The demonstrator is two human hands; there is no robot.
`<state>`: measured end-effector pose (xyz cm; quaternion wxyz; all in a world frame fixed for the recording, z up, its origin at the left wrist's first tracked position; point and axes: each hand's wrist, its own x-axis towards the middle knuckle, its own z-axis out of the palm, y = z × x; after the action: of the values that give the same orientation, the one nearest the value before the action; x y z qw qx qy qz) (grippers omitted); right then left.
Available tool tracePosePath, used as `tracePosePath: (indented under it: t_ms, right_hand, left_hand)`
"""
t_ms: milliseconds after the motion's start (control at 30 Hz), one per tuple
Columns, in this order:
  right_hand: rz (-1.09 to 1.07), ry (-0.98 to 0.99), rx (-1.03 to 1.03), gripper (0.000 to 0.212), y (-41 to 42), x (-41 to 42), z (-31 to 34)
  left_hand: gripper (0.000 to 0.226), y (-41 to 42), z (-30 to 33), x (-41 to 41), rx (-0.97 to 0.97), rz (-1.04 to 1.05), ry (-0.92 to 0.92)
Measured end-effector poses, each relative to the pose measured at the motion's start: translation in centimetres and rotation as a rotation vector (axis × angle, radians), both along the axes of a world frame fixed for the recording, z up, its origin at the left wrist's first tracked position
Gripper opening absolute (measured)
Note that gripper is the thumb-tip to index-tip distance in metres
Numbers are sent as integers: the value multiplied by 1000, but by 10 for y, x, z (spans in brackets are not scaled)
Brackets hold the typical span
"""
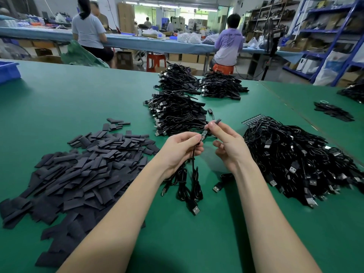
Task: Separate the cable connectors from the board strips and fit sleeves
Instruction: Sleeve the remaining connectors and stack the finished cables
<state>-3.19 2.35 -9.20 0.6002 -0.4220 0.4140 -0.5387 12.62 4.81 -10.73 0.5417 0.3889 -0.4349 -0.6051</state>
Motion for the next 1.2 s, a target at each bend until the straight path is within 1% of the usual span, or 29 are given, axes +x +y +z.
tracePosePath:
  t_ms: [133, 300, 367, 433, 467, 600, 667, 733, 833, 900, 1033, 1133, 1200]
  right_hand:
    - [43, 0, -26, 41, 1, -1, -2]
    - [182, 29, -24, 35, 1, -5, -3]
    - [203, 33, -10, 32, 1, -6, -4]
    - [197, 21, 3, 25, 2, -4, -5]
    - [185, 13, 5, 23, 2, -3, -6]
    - [90, -16, 24, 21, 1, -4, -8]
    - [58, -7, 24, 22, 0, -6, -9]
    - [44, 2, 19, 24, 0, -6, -8]
    - [34, 13, 20, 33, 0, -4, -8]
    - [36, 48, 20, 33, 2, -4, -8]
    - [42, 77, 18, 34, 3, -3, -8]
    - [42, 99, 23, 30, 4, 0, -9]
    - [14, 104, 1, 30, 4, 1, -9]
  left_hand:
    - [9, 0, 1, 3, -24, -32, -17]
    - [9, 2, 3, 9, -51, -68, -27]
    - [8, 3, 3, 9, -56, -53, -8]
    - [8, 4, 4, 7, -77, -24, -15]
    - [8, 3, 4, 6, -100, -7, -56]
    - [8, 3, 5, 9, -216, 42, -308]
    - [5, 3, 5, 10, -258, 72, -375]
    - [6, 4, 5, 9, -291, 108, -402]
    - [8, 5, 5, 5, -341, 167, -457]
    - [7, 6, 4, 4, -364, 201, -486]
    - [6, 6, 4, 3, -367, 234, -471]
    - [6, 5, 4, 4, -362, 242, -447]
    - [6, 4, 3, 4, -359, 243, -435]
